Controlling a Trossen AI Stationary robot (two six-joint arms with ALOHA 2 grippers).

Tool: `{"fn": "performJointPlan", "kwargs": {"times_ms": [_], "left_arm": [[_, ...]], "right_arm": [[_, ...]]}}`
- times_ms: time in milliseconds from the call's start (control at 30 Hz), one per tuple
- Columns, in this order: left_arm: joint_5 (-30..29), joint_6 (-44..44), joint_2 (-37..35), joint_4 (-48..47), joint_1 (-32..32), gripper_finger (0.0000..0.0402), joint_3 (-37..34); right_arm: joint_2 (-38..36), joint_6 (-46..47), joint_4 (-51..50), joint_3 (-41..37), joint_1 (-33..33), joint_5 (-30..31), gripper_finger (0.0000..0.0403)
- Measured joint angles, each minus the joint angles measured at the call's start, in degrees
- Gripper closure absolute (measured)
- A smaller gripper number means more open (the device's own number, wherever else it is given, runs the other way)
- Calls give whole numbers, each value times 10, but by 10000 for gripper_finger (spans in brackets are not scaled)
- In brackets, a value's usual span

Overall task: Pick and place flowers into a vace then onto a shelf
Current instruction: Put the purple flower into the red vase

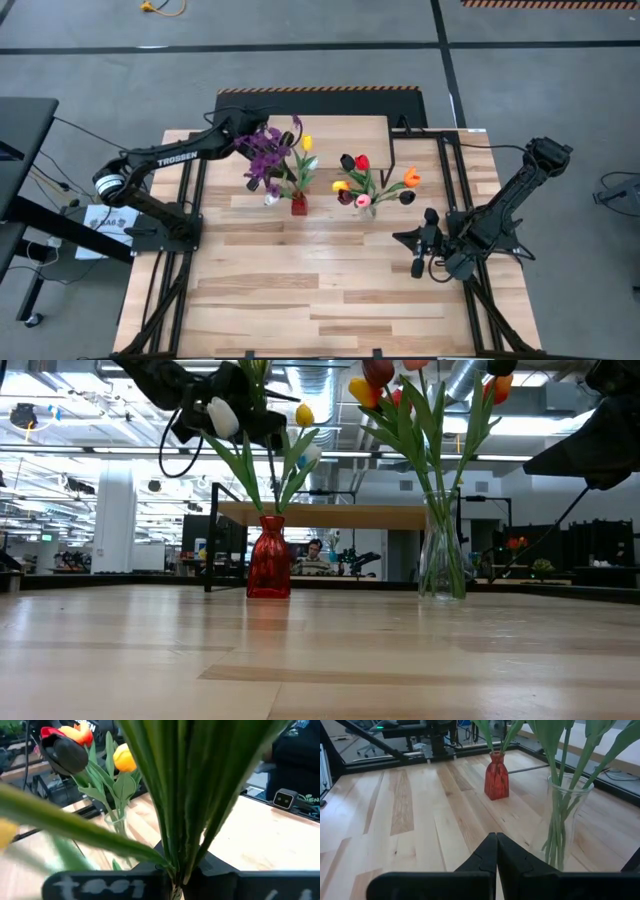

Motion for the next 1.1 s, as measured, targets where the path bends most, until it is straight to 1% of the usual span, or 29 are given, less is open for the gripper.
{"fn": "performJointPlan", "kwargs": {"times_ms": [167,533,633,767,933,1100], "left_arm": [[15,-5,0,-8,11,402,-3],[14,-6,0,-5,6,402,-3],[14,0,0,-16,7,402,-3],[4,10,0,-31,4,402,-4],[-24,10,0,-22,-4,402,-4],[-46,-9,0,-3,-4,402,-4]], "right_arm": [[0,0,0,0,0,0,403],[0,0,0,0,0,1,403],[0,0,1,0,0,1,403],[0,0,2,0,0,1,403],[0,0,2,0,0,1,403],[0,0,2,0,0,1,403]]}}
